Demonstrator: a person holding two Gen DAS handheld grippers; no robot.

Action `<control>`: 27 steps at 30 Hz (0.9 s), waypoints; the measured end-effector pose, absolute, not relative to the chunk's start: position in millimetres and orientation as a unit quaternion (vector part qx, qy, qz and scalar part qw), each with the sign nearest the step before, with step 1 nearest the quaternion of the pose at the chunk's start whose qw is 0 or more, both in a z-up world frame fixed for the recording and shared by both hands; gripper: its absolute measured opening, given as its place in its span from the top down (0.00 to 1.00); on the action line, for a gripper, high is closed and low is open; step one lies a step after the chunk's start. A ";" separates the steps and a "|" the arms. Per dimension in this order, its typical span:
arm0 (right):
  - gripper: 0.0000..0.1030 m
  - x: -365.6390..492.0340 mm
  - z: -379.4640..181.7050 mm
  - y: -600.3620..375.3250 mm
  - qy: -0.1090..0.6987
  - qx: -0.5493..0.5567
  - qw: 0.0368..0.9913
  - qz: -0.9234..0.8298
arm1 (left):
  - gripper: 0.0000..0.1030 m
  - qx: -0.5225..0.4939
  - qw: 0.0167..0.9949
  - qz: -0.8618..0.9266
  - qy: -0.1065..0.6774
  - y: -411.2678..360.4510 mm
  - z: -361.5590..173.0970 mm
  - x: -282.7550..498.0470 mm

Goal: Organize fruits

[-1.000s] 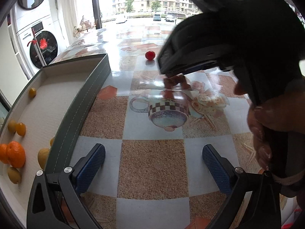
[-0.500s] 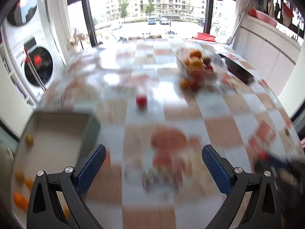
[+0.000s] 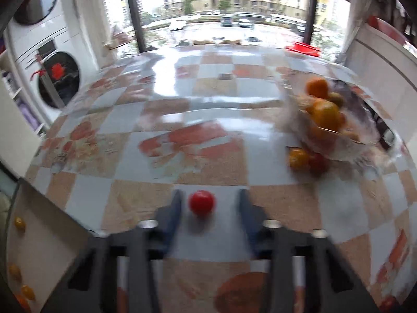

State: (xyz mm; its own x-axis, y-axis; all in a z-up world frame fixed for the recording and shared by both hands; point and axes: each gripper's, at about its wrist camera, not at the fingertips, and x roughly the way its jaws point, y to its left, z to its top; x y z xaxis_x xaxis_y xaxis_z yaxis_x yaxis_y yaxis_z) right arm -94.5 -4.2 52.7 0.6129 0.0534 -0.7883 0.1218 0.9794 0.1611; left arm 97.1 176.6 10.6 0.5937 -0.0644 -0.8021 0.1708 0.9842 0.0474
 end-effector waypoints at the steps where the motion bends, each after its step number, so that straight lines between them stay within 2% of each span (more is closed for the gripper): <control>1: 0.75 -94.8 52.6 -4.7 0.440 0.100 0.892 -0.020 | 0.80 0.071 0.891 -0.070 0.444 173.3 12.3 93.3; 3: 0.75 -98.4 52.8 -6.3 0.440 0.101 0.892 -0.027 | 0.80 0.091 0.892 -0.076 0.436 167.9 13.1 79.8; 14: 0.75 -126.6 51.7 0.9 0.428 0.086 0.898 -0.049 | 0.80 0.056 0.898 -0.079 0.430 214.7 12.1 -71.8; 27: 0.75 -133.8 48.5 7.6 0.408 0.063 0.910 -0.050 | 0.80 0.032 0.909 -0.079 0.408 227.1 7.3 -88.0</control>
State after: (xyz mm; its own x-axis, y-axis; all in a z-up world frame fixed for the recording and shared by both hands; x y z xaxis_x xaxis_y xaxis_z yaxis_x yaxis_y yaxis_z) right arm -133.8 7.6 48.5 0.6625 -0.0396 -0.7480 0.1430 0.9869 0.0744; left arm -88.0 227.1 7.3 0.6540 -0.1183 -0.7472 0.1706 0.9853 -0.0067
